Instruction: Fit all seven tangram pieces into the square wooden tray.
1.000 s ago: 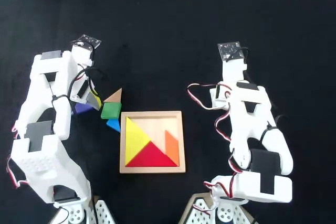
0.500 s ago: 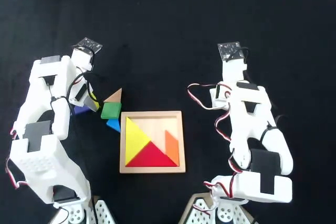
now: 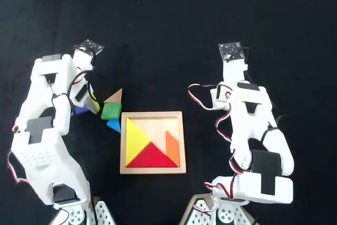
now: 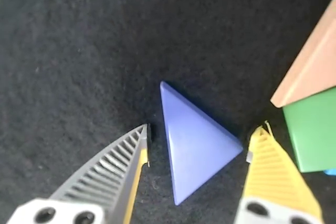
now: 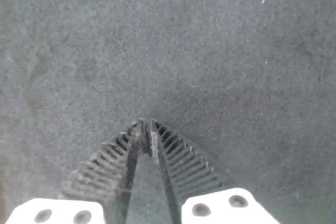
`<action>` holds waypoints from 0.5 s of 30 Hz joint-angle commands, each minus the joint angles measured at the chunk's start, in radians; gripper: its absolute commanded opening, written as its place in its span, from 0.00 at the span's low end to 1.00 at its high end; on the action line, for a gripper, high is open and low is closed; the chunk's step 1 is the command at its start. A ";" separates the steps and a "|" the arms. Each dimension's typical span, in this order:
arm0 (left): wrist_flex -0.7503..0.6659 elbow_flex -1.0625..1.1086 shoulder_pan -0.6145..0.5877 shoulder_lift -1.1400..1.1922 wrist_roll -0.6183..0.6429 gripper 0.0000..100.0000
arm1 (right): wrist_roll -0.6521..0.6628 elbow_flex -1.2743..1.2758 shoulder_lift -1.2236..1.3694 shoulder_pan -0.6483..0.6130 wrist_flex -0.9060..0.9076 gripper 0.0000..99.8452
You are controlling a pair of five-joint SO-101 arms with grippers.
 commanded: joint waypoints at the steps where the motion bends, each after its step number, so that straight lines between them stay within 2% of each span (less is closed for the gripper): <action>1: 0.043 -0.090 0.033 0.035 0.000 0.30 | 0.008 -0.038 0.001 -0.011 -0.003 0.01; 4: 0.037 -0.107 0.041 0.041 0.044 0.30 | 0.008 -0.038 0.001 -0.011 -0.003 0.01; 15: 0.038 -0.111 0.047 0.049 0.049 0.29 | 0.008 -0.038 0.001 -0.011 -0.003 0.01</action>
